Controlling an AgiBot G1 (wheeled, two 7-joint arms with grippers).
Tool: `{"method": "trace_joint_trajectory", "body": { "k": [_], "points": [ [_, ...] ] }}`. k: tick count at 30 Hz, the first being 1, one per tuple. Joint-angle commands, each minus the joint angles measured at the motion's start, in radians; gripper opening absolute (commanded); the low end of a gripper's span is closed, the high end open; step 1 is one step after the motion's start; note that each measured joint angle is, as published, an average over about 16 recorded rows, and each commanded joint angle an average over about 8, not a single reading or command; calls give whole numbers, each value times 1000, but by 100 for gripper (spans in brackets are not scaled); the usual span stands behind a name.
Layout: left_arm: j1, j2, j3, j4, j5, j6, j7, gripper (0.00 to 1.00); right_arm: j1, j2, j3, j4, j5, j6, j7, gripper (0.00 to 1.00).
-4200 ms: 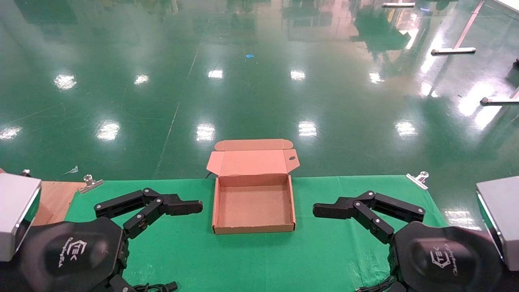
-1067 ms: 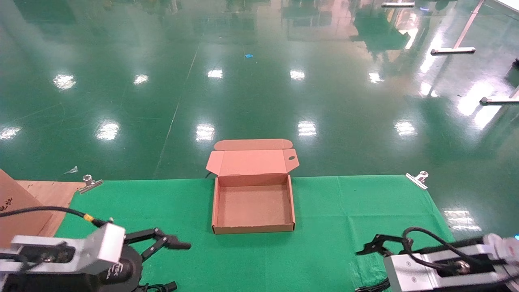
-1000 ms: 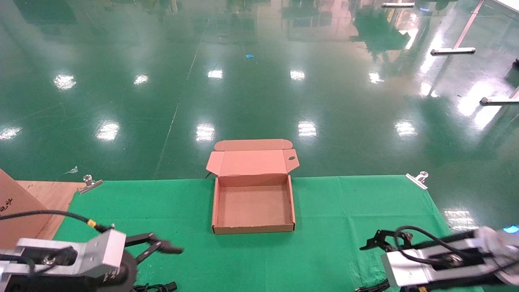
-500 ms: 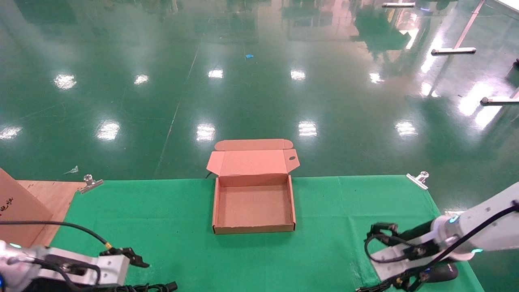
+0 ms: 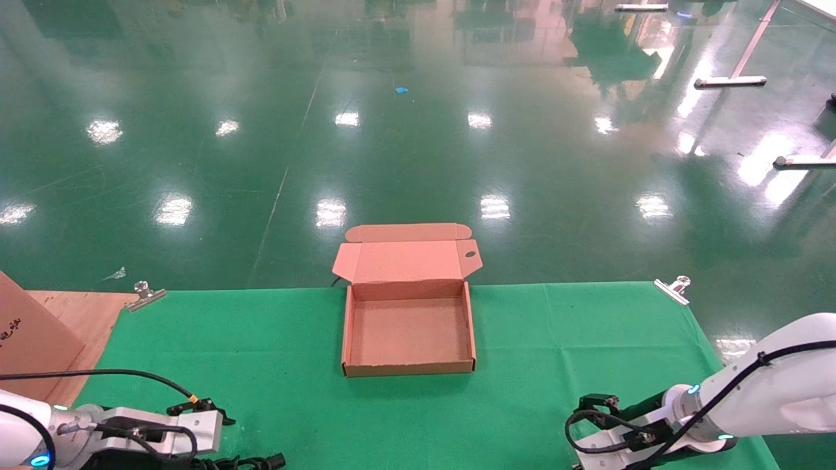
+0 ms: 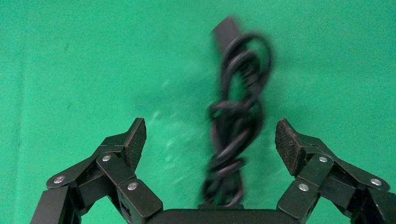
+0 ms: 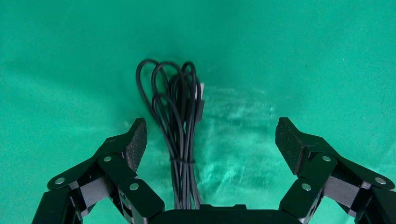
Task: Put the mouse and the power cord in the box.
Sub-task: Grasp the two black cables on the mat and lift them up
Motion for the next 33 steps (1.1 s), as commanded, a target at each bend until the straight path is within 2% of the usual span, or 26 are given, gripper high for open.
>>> {"method": "trace_joint_trajectory", "body": {
  "k": [1,3,4,5,10,11,12,13,33],
  "points": [
    [-1,11,2,28,6,-44,13,100,4,-18,2,-49,5,14,-29,100],
    [3,20,0,43,4,-73,21,100,9,-28,6,-85,12,22,-52,99],
    [6,24,-2,50,3,-83,25,100,12,-32,8,-101,15,25,-62,93],
    [8,27,-3,55,0,-90,29,93,16,-35,10,-117,18,28,-72,81],
    [14,38,-10,73,-9,-96,52,30,34,-46,19,-178,32,32,-111,18],
    [14,39,-10,75,-10,-94,57,18,38,-47,20,-188,35,31,-118,7],
    [14,40,-10,77,-10,-92,62,5,41,-47,22,-197,37,30,-125,1],
    [14,40,-11,79,-10,-90,67,0,44,-47,23,-205,39,29,-132,0],
    [-8,36,-17,114,-22,4,113,0,79,-51,29,-295,49,10,-197,0]
  ]
}}
